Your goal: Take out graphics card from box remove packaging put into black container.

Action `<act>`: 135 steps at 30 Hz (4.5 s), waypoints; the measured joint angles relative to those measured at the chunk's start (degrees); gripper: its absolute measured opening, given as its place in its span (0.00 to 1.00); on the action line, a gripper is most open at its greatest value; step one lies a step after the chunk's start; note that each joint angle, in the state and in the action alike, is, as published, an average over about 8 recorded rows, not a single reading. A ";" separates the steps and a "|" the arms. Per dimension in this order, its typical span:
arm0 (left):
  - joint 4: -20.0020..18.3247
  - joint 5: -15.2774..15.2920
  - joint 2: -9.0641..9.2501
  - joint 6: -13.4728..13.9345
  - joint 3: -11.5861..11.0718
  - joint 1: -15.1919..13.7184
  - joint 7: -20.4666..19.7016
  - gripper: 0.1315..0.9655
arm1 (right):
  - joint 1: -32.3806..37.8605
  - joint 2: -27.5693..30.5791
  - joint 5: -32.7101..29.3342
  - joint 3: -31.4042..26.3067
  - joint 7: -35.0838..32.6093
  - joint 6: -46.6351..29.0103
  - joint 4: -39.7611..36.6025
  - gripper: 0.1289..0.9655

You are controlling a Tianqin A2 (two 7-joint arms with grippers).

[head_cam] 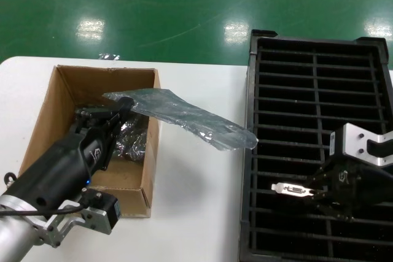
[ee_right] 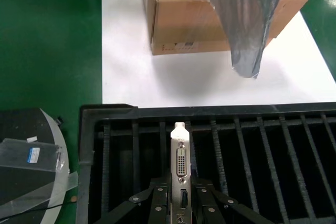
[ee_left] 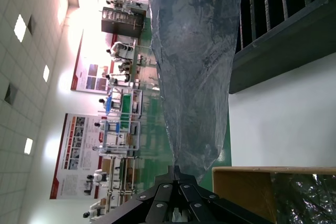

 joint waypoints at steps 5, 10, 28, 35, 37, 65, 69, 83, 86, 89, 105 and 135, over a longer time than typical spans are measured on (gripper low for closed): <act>0.00 0.00 0.00 0.00 0.00 0.00 0.00 0.01 | -0.23 -0.73 -0.63 -0.49 -0.90 0.25 -1.32 0.08; 0.00 0.00 0.00 0.00 0.00 0.00 0.00 0.01 | -0.41 -1.59 -1.25 -1.08 -2.28 0.62 -3.02 0.08; 0.00 0.00 0.00 0.00 0.00 0.00 0.00 0.01 | -0.23 -3.16 -2.41 -1.48 -6.07 1.66 -6.18 0.19; 0.00 0.00 0.00 0.00 0.00 0.00 0.00 0.01 | -0.31 -2.27 -1.35 -0.26 -5.35 1.10 -3.69 0.25; 0.00 0.00 0.00 0.00 0.00 0.00 0.00 0.01 | -0.62 -1.71 -0.94 0.55 -4.89 1.35 -2.36 0.27; -4.81 6.68 11.80 21.41 -6.10 -3.28 -20.27 0.01 | -2.43 -0.02 -0.10 3.81 -3.69 4.16 1.69 0.90; -4.23 8.60 19.16 31.67 -10.79 -5.82 -30.57 0.01 | -2.43 -0.01 -0.10 3.81 -3.69 4.16 1.69 0.95; 4.54 21.81 30.78 49.68 -15.86 -10.11 -65.46 0.01 | -2.42 -0.01 -0.09 3.79 -3.68 4.17 1.69 1.00; 6.99 24.45 31.03 47.76 -15.12 -9.96 -71.69 0.01 | -2.42 0.00 -0.09 3.79 -3.68 4.17 1.69 1.00; 9.37 26.61 31.14 46.00 -14.57 -10.16 -76.28 0.01 | -2.42 0.00 -0.09 3.79 -3.68 4.18 1.69 1.00; 21.15 27.42 30.55 40.74 -13.15 -16.89 -78.03 0.06 | -2.42 0.00 -0.09 3.78 -3.68 4.18 1.69 1.00; -5.39 10.11 15.13 31.08 -9.46 -11.67 -51.69 0.67 | -2.46 -0.01 -0.04 3.79 -3.69 4.26 1.68 1.00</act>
